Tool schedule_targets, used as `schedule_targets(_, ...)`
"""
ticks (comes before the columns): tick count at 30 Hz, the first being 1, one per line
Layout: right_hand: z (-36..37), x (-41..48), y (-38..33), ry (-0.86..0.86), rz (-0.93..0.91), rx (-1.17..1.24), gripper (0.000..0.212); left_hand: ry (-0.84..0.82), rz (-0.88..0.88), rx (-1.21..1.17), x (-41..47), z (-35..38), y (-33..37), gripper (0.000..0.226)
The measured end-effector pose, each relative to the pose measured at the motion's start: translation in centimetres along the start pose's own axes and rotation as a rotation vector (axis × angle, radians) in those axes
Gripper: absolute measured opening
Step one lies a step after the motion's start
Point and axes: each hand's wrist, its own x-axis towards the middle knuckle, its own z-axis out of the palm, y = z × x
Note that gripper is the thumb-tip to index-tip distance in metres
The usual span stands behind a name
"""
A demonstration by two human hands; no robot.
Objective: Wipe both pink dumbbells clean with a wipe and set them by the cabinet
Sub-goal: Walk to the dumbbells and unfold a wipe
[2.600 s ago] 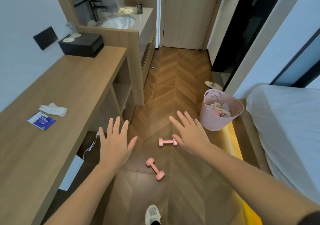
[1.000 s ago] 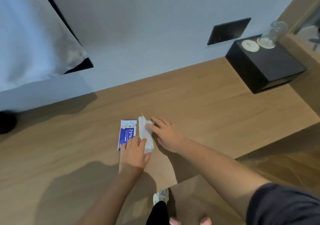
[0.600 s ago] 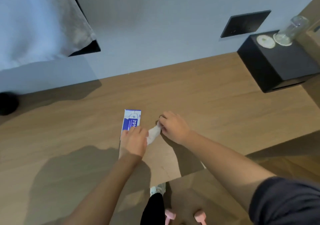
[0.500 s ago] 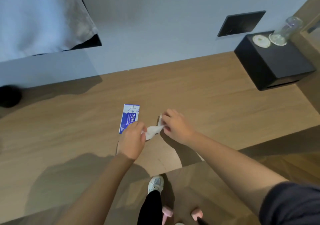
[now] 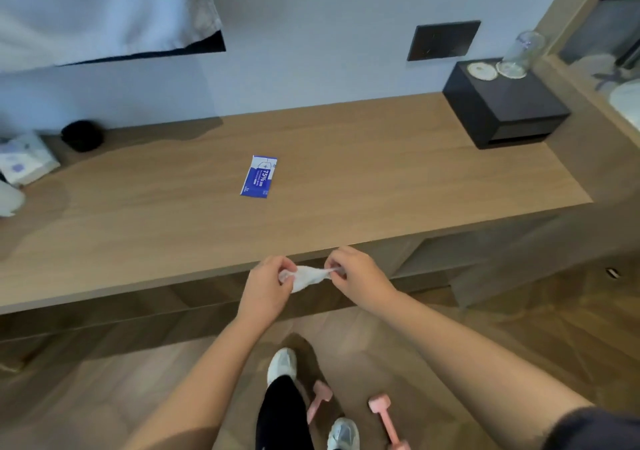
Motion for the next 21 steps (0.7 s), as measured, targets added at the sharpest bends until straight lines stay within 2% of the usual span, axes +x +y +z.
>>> schedule_targets(5,0.2,-0.7,-0.2,0.018,0.025,0.013,0.008,0.009,0.043,0.070,-0.7,-0.1,0.2,0.022)
schedule_targets(11,2.0,1.8,-0.6,0.064,0.092,0.018,0.011,-0.033,0.069,0.125,2.4,-0.2,-1.2,0.032)
schedule_targets(19,8.7,0.4,0.6,0.169,0.222,0.150,0.008,-0.122,0.167,0.023,2.6,0.9,-6.7,0.018)
schedule_targets(21,11.1,-0.6,1.3,0.204,0.262,0.209,0.009,-0.170,0.130,0.007,1.8,1.8,-8.6,0.015)
